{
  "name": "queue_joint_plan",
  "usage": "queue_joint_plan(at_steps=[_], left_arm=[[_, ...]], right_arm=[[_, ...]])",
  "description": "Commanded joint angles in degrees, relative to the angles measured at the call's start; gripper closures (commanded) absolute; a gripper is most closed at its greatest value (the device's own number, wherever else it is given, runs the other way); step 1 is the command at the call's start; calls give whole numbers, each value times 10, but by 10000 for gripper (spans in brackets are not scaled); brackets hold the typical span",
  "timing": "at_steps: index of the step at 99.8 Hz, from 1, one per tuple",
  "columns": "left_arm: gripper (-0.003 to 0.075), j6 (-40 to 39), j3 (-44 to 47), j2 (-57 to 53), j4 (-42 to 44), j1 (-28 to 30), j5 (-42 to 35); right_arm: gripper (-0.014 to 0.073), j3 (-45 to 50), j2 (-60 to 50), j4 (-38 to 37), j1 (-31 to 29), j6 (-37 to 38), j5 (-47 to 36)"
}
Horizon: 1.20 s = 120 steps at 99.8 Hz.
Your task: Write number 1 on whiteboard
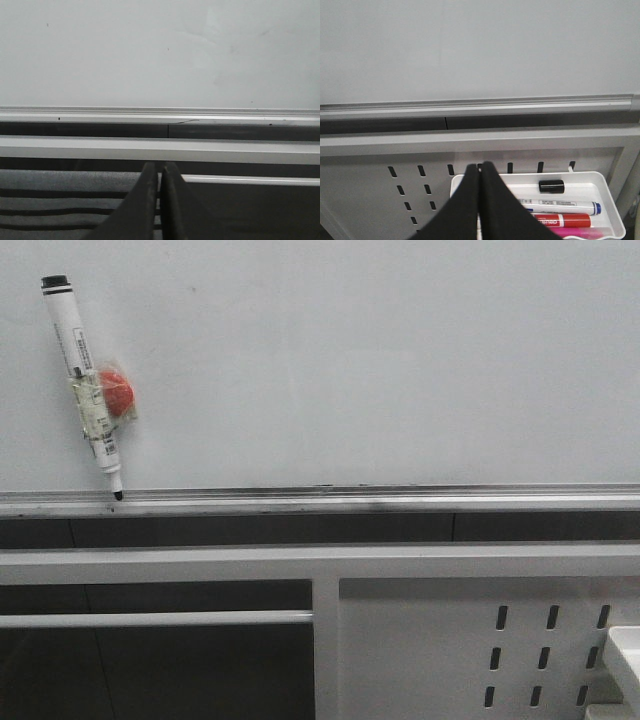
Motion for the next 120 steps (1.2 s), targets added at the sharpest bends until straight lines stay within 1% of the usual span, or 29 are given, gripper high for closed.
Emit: queue_joint_plan(at_steps=[1, 10, 22, 35, 42, 65, 72, 78, 83, 96, 101, 110, 115, 120], left_arm=[[740, 0, 19, -12, -7, 2, -32], [740, 0, 19, -12, -7, 2, -33], [740, 0, 19, -12, -10, 2, -59], [740, 0, 19, -12, -13, 2, -125], [740, 0, 19, -12, -13, 2, -144], [740, 0, 19, -12, -13, 2, -144], [740, 0, 19, -12, -13, 2, -144], [740, 0, 19, -12, -12, 2, -144], [740, 0, 19, -12, -12, 2, -147], [740, 0, 19, -12, -10, 2, -177], [740, 0, 19, -12, -4, 2, -201], [740, 0, 19, -12, -4, 2, -247], [740, -3, 18, -12, -17, 2, -253], [740, -12, 12, -10, -59, 2, -254]], right_arm=[[664, 9, -12, 1, -3, -1, -14], [664, 9, -12, 1, -3, -1, -14], [664, 9, -12, 1, -3, -1, -14], [664, 9, -12, 1, -3, -1, -14], [664, 9, -12, 1, -3, -1, -14], [664, 9, -12, 1, -3, -1, -21], [664, 9, -12, 6, -3, -1, -64], [664, 9, -12, 15, -3, -1, -126], [664, 9, -12, 15, -3, -1, -156], [664, 9, -12, 15, -3, -1, -171], [664, 9, -12, 15, -3, -1, -182], [664, 9, -12, 23, -3, 1, -255], [664, 9, -12, 33, -3, 6, -315], [664, 4, -12, 61, -3, 49, -353]])
